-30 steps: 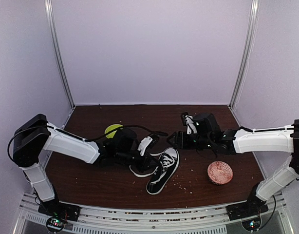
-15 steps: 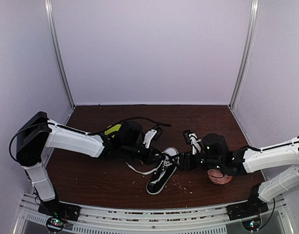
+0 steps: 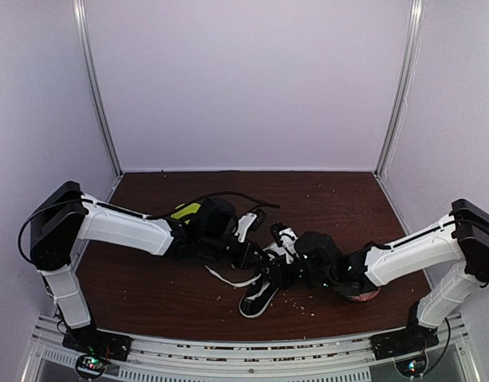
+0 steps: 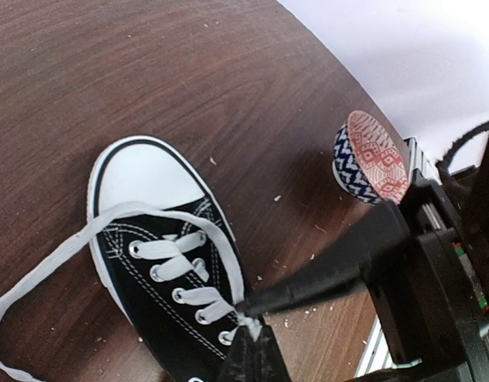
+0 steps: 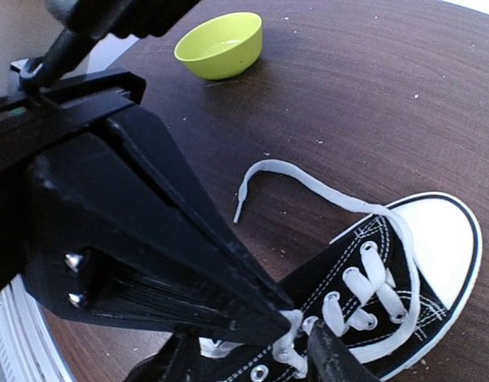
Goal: Tie the shoes
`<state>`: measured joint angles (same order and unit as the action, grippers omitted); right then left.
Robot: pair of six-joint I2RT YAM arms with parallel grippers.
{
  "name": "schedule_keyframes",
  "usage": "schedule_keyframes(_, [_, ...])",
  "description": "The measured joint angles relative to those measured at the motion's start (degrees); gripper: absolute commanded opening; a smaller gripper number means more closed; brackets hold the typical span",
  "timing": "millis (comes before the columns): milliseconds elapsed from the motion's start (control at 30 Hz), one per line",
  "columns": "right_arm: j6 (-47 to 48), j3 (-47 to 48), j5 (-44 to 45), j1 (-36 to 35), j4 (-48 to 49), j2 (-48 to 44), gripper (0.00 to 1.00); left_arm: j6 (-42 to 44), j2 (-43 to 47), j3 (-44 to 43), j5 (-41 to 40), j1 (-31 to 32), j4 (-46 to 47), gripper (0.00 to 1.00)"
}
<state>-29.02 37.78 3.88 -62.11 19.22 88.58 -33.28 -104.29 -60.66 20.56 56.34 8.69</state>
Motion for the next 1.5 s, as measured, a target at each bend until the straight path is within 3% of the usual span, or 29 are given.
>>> schedule_keyframes(233, [-0.2, 1.5, 2.7, -0.9, -0.9, 1.4, 0.08, -0.4, -0.2, 0.0, -0.5, -0.3, 0.2, 0.00])
schedule_keyframes(367, [-0.3, 1.5, 4.4, -0.9, -1.8, 1.5, 0.00, -0.5, -0.2, 0.0, -0.5, -0.3, 0.2, 0.00])
schedule_keyframes(567, [-1.2, 1.5, 5.9, -1.0, -2.0, 1.5, 0.00, -0.7, -0.3, -0.2, -0.6, -0.3, 0.3, 0.00])
schedule_keyframes(633, [-1.2, 1.5, 6.3, -1.0, -1.9, 1.6, 0.00, -0.7, -0.3, -0.4, -0.6, -0.3, 0.2, 0.04])
schedule_keyframes(700, [-1.3, 1.5, 6.7, -1.0, -1.9, 1.6, 0.00, -0.4, -0.3, -0.8, -0.6, -0.3, -0.1, 0.17])
schedule_keyframes(767, [-1.4, 1.5, 6.8, -1.0, -1.7, 1.6, 0.00, 0.7, -0.3, -1.3, -1.2, -0.3, -1.1, 0.39])
schedule_keyframes(833, [-1.4, 1.3, 7.0, -1.0, -1.6, 1.6, 0.00, 2.1, -0.3, -2.4, -2.8, -0.4, -3.7, 0.47])
schedule_keyframes(1200, [-2.4, 0.8, 7.9, -1.0, 0.2, 1.6, 0.00, 9.0, 3.0, -3.9, -17.1, -3.7, -18.1, 0.49])
schedule_keyframes(1500, [-2.5, 0.8, 7.9, -1.0, 0.7, 1.6, 0.00, 10.7, -2.8, -8.1, -27.2, -7.1, -27.6, 0.50])
